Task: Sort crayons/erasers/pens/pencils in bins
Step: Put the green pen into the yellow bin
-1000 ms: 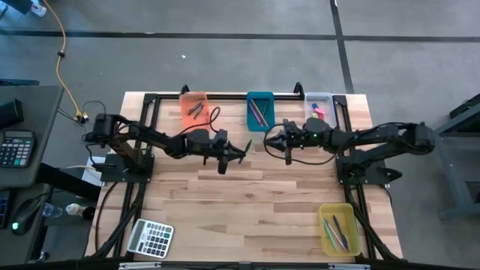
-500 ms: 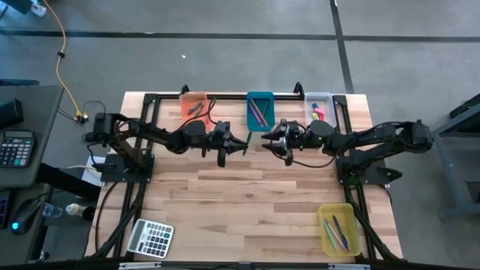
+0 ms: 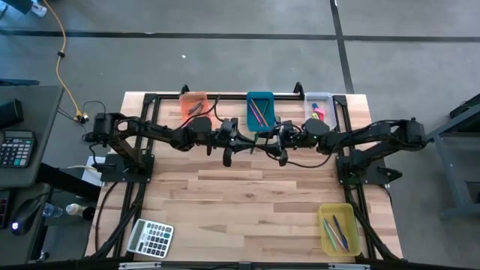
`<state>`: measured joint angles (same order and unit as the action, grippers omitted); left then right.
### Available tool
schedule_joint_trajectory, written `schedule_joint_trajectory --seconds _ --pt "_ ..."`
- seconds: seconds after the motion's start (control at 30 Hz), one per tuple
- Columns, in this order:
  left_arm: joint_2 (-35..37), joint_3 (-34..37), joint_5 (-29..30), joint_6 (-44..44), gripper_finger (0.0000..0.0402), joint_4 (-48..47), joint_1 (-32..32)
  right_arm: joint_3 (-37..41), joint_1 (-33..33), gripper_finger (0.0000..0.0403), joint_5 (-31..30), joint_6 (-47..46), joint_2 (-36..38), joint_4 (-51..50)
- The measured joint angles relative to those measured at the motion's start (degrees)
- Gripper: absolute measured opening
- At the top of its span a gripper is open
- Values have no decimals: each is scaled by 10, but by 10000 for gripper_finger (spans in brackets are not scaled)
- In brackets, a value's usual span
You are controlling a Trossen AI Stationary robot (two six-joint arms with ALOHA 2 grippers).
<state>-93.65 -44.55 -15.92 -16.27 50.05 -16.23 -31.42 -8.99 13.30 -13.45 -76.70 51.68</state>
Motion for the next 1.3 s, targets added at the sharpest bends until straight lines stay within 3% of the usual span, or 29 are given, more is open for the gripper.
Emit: schedule_joint_trajectory --seconds 0.37,0.8,1.07,1.23,1.3 --pt "0 -7 4 0 14 -12 2 -30 0 185 3 11 -16 -3" --pt "0 -7 10 2 38 -37 2 -31 -1 21 2 20 -16 -4" --pt "13 -7 9 3 81 -78 -19 -31 -15 33 -2 20 -9 -1" --pt "48 -7 18 43 100 -180 -44 -31 -27 28 3 35 24 -28" --pt "74 -6 48 69 102 -237 -57 -32 -31 27 4 43 41 -54"
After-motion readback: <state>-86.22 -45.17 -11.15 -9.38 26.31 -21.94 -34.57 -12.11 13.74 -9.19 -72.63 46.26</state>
